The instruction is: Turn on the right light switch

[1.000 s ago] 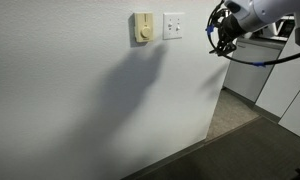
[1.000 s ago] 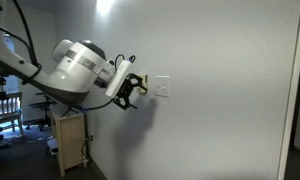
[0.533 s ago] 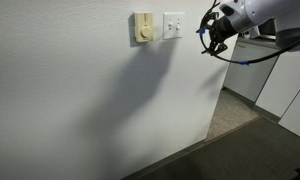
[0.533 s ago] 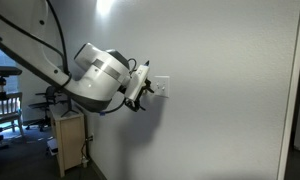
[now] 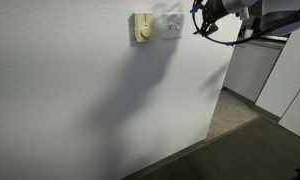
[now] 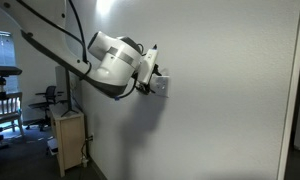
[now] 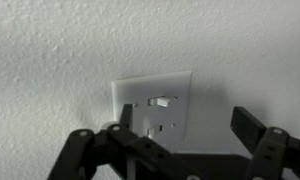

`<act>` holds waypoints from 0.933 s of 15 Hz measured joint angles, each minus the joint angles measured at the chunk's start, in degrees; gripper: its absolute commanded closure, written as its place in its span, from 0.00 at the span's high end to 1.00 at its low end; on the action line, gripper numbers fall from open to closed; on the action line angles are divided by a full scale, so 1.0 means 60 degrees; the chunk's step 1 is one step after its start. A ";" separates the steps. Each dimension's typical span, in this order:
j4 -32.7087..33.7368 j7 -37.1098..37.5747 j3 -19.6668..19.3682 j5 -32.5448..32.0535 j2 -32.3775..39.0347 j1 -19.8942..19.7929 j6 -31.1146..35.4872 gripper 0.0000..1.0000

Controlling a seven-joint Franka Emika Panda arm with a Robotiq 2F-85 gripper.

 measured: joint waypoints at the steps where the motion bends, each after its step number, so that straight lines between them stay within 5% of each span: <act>1: 0.0050 0.0018 0.0000 -0.0015 0.0008 0.0000 0.0000 1.00; 14: 0.0056 0.0857 0.0094 -0.0486 0.0669 0.0365 0.0060 1.00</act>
